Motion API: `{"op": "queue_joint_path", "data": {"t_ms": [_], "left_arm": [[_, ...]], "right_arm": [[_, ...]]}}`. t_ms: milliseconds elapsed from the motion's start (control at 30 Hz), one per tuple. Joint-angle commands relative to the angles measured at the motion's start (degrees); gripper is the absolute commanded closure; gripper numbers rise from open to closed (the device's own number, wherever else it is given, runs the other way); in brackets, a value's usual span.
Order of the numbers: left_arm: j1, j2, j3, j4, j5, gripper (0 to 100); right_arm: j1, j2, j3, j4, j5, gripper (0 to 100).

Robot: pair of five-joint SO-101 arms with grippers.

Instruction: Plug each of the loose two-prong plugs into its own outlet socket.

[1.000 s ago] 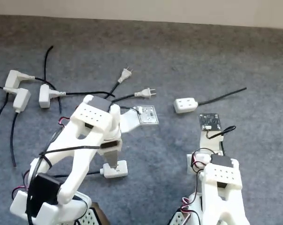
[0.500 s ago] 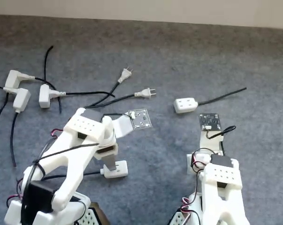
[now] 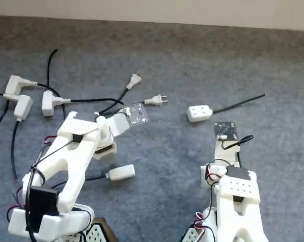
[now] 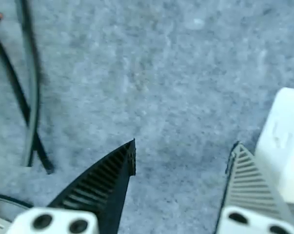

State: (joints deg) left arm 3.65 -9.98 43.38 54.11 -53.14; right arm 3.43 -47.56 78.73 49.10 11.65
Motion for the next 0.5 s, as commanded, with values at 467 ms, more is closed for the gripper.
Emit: {"op": "queue_joint_path", "data": {"t_ms": [467], "left_arm": [[6.4, -9.9, -13.2, 28.4, 3.5, 78]], "right_arm": [[-1.0, -0.7, 0.0, -0.7, 0.4, 83.7]]}}
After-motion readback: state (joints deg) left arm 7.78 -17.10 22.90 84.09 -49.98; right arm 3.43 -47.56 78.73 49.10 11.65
